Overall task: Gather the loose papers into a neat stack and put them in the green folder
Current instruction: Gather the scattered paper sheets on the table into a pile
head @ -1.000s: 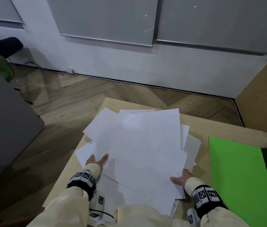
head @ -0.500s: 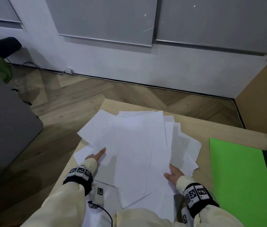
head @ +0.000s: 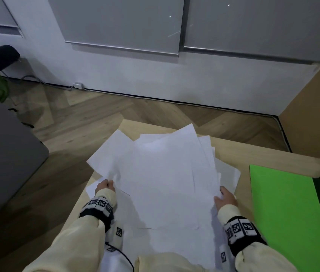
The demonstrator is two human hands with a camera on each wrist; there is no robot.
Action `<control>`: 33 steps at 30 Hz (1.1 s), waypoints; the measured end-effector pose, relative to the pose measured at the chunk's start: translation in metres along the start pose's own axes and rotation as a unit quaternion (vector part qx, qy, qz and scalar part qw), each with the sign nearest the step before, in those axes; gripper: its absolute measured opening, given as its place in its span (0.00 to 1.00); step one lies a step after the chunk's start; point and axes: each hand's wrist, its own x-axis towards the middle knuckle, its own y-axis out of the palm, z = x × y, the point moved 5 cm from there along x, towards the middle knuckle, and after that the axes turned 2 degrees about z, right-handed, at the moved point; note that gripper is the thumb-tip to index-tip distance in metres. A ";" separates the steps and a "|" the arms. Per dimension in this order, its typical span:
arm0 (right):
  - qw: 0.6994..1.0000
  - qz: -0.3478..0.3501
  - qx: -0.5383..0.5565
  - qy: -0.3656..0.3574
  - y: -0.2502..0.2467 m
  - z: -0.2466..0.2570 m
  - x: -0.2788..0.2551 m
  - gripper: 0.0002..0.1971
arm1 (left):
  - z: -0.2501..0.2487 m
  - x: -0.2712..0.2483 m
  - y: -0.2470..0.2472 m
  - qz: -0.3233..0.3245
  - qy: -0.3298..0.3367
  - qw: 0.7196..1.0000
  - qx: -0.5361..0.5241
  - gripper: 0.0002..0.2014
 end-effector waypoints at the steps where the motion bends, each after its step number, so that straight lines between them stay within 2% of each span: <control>1: 1.000 -0.011 -0.011 0.012 -0.008 -0.003 0.006 0.21 | 0.002 0.000 -0.001 0.003 0.008 1.000 0.006 0.21; 4: 0.998 -0.026 -0.038 0.032 -0.022 -0.006 0.012 0.23 | 0.009 0.006 0.008 0.053 0.017 0.997 0.054 0.17; 8: 0.998 -0.017 -0.040 0.038 -0.022 -0.012 0.019 0.34 | 0.002 -0.002 0.013 0.072 0.017 0.993 0.087 0.09; 9: 0.999 -0.020 -0.029 0.033 -0.022 -0.013 0.022 0.36 | 0.000 -0.004 0.015 0.081 0.015 0.993 0.089 0.10; 12: 0.999 0.008 -0.023 0.045 -0.026 -0.010 0.022 0.42 | -0.004 -0.014 0.019 0.083 0.002 0.995 0.056 0.29; 15: 0.995 0.068 -0.052 0.059 -0.017 -0.009 0.018 0.36 | -0.005 -0.016 0.023 0.050 0.006 0.999 0.004 0.32; 17: 0.990 0.109 -0.062 0.058 -0.009 -0.007 0.010 0.34 | -0.008 -0.020 0.024 0.047 0.010 0.999 -0.001 0.30; 19: 0.987 0.134 -0.063 0.065 0.000 -0.009 0.006 0.39 | -0.010 -0.022 0.027 0.048 0.024 0.999 0.000 0.27; 21: 0.987 0.133 -0.063 0.069 0.003 -0.011 0.007 0.41 | -0.011 -0.022 0.029 0.049 0.033 0.998 0.006 0.26; 23: 0.988 0.127 -0.047 0.072 0.001 -0.011 0.006 0.38 | -0.010 -0.020 0.026 0.035 0.036 0.999 0.020 0.23; 26: 0.991 0.109 -0.008 0.081 -0.010 -0.011 0.002 0.32 | -0.011 -0.014 0.015 0.004 0.060 0.998 0.015 0.06; 27: 0.990 0.105 0.005 0.090 -0.012 -0.013 0.001 0.35 | -0.010 -0.011 0.013 -0.003 0.067 0.998 0.007 0.08; 30: 0.986 0.131 -0.023 0.098 -0.010 -0.016 -0.008 0.48 | -0.007 -0.010 0.015 0.035 0.062 0.997 0.035 0.15; 32: 0.985 0.150 -0.030 0.084 -0.001 -0.014 -0.011 0.44 | -0.009 -0.014 0.021 0.083 0.057 0.993 0.060 0.09; 33: 0.986 0.145 -0.025 0.072 0.003 -0.012 -0.010 0.39 | -0.009 -0.017 0.024 0.101 0.057 0.991 0.060 0.11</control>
